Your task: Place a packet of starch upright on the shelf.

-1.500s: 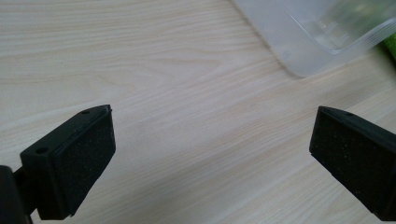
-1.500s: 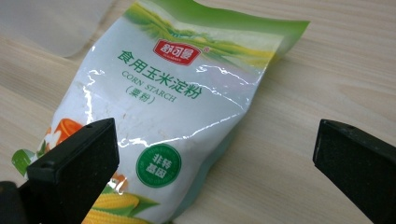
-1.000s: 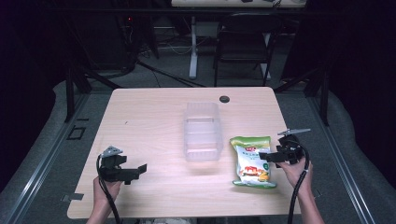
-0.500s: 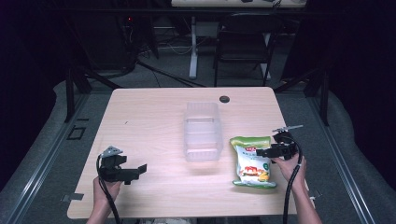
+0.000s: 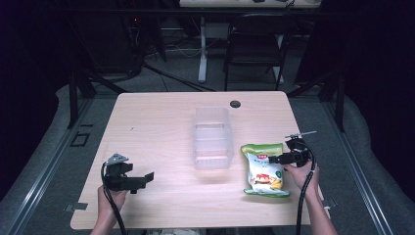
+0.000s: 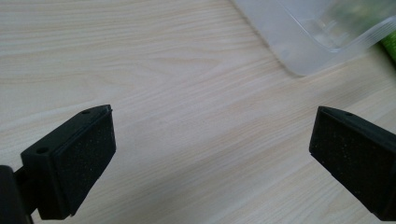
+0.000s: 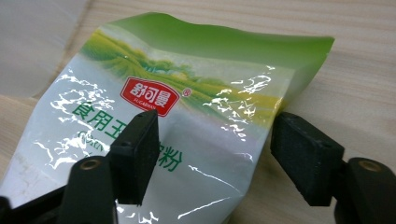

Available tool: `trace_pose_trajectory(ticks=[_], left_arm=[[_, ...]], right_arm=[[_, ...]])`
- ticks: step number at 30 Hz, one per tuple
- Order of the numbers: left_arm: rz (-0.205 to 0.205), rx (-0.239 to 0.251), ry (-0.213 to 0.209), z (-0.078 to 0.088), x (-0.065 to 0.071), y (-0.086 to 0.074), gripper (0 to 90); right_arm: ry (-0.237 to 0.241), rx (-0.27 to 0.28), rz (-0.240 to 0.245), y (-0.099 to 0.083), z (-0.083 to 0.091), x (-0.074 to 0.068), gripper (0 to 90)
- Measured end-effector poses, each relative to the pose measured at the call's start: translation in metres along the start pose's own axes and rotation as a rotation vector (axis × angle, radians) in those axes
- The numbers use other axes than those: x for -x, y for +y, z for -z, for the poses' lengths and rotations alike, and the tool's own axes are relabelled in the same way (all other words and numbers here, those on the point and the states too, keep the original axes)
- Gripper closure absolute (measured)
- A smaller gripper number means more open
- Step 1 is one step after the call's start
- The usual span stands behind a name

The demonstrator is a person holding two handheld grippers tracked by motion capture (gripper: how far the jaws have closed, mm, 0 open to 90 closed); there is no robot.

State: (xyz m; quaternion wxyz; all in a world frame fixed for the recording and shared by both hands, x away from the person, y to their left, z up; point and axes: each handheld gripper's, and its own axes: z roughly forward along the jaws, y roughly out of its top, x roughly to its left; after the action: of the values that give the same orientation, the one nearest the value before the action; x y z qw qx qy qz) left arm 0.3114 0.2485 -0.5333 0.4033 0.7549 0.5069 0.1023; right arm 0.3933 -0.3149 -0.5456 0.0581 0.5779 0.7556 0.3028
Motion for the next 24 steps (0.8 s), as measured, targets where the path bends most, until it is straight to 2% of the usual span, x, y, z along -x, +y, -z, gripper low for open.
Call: trace_pose_trajectory(ticks=[1,5,11,12,15,16,23,24], left_arm=[[0.002,0.001,0.0,-0.0001,0.0,0.0,0.6],[0.003,0.002,-0.001,0.0,0.0,0.0,0.6],[0.003,0.001,-0.001,0.0002,-0.0001,0.0002,0.6],[0.003,0.002,-0.001,0.0002,-0.0002,0.0002,0.6],[0.003,0.002,-0.001,0.0002,-0.0002,0.0001,0.6],[0.004,0.001,-0.002,0.0004,-0.0002,0.0001,0.6],[0.006,0.011,0.001,0.0002,-0.0001,-0.0002,0.9],[0.006,0.011,0.001,0.0002,-0.0001,-0.0002,0.8]], right_arm=[[0.011,-0.006,-0.001,0.0001,-0.0002,0.0002,37.6],[0.004,-0.012,-0.011,0.0004,-0.0003,-0.0011,46.1],[-0.007,-0.014,-0.029,-0.0006,0.0024,0.001,64.4],[-0.014,0.004,-0.052,-0.0015,0.0017,0.0002,67.1],[-0.005,-0.003,-0.052,-0.0017,0.0027,0.0024,71.4],[0.008,-0.003,-0.074,-0.0022,0.0036,0.0042,77.0],[0.017,0.019,-0.094,-0.0038,0.0043,0.0043,84.9],[0.027,0.012,-0.085,-0.0036,0.0051,0.0051,85.4]])
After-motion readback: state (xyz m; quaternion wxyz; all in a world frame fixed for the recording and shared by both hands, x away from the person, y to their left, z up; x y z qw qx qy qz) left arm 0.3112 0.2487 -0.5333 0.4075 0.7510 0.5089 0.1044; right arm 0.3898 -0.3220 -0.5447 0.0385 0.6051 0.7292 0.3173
